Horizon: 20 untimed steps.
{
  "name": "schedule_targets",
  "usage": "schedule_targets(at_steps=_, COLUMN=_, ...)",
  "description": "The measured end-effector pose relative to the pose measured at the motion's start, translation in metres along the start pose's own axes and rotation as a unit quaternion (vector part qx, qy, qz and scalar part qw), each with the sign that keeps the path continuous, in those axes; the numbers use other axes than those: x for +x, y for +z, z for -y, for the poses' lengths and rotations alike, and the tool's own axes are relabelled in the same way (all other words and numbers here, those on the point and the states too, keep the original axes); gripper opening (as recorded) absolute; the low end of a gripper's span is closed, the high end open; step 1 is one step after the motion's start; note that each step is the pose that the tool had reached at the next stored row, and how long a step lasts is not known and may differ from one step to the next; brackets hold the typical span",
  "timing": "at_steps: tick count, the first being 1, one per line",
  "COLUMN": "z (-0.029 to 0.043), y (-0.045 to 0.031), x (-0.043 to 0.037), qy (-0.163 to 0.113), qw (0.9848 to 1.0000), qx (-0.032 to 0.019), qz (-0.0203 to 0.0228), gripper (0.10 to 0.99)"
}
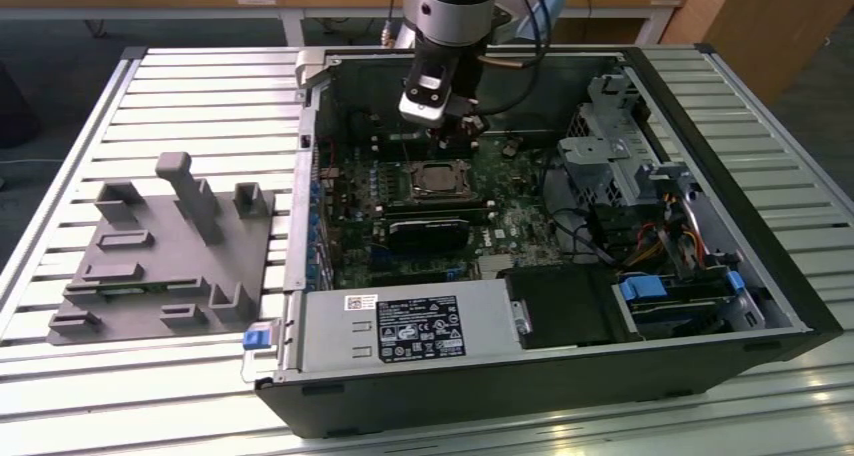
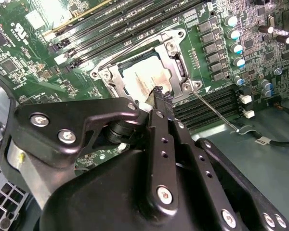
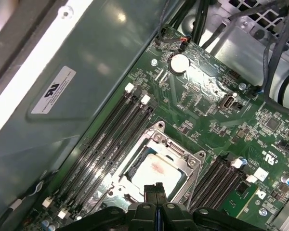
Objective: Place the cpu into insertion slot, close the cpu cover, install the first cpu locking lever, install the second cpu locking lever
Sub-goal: 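Install the first cpu locking lever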
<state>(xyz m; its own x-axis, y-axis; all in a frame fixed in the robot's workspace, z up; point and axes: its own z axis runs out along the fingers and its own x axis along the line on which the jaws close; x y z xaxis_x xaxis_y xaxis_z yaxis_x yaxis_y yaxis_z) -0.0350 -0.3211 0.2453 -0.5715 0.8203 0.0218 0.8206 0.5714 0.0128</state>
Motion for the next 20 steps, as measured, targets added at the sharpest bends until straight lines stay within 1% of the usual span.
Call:
schedule_targets(at_steps=10, z=0.0000, y=0.0000, x=-0.0001, qy=-0.021, qw=0.9998, qx=0.0004, qz=-0.0003, gripper=0.106)
schedule_targets(at_steps=20, z=0.0003, y=0.0000, x=-0.0004, qy=-0.041, qw=0.9991, qx=0.0007, qz=-0.0009, gripper=0.106)
